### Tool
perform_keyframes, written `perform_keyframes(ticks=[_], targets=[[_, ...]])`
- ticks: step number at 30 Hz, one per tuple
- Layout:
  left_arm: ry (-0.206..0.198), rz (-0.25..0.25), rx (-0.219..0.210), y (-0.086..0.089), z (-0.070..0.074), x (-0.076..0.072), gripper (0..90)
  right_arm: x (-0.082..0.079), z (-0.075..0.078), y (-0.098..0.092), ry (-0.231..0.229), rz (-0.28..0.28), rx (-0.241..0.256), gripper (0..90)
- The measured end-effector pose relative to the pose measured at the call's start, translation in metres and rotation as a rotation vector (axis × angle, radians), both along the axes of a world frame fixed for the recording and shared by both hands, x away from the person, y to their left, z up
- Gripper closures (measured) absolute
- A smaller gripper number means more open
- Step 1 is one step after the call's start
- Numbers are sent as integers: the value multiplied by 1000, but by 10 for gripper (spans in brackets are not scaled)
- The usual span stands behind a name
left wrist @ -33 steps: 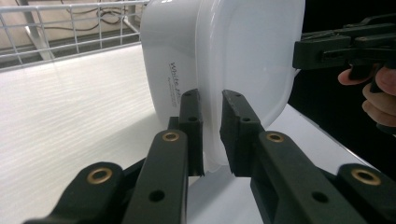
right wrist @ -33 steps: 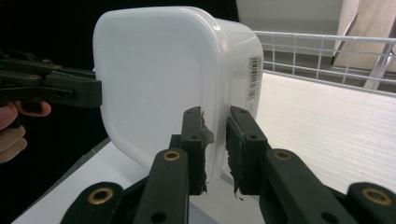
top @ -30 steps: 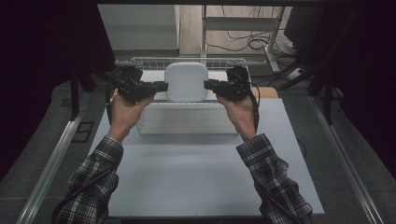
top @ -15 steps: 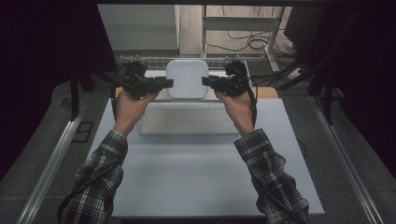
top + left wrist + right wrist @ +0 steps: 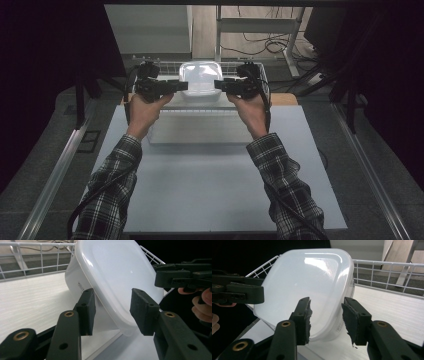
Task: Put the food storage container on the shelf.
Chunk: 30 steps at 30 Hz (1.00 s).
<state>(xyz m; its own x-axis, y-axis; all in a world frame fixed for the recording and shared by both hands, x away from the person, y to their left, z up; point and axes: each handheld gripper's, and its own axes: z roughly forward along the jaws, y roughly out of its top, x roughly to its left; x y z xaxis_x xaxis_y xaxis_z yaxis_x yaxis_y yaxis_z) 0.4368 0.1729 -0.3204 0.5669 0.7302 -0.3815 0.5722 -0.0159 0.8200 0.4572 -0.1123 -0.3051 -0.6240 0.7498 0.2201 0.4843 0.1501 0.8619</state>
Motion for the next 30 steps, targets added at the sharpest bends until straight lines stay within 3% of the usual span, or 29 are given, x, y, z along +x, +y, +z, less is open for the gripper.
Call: perform_keyframes(ticks=[5,7,8,10,12,14,20,26,27,30], targets=[[-20,41,21,0,1,6,483,1,1,2,-12,-7,-13,543],[-36,59,75,-2,4,11,468,0,1,4,-31,-16,-27,552],[-36,59,75,-2,4,11,466,0,1,4,-31,-16,-27,552],[-61,79,143,-7,9,13,465,-1,2,6,-44,-22,-39,555],[-68,87,160,-8,10,13,434,0,2,6,-46,-24,-41,554],[-105,111,223,-13,13,9,408,1,3,5,-47,-31,-42,545],[-123,46,235,-12,17,1,274,-6,3,-1,-108,-1,-20,433],[-120,-34,182,-8,15,-10,201,-12,0,-2,-116,41,-9,299],[-117,-55,173,-7,12,-13,174,-15,0,0,-121,54,-14,245],[-115,-84,163,-7,9,-16,146,-19,-1,2,-128,56,-38,195]])
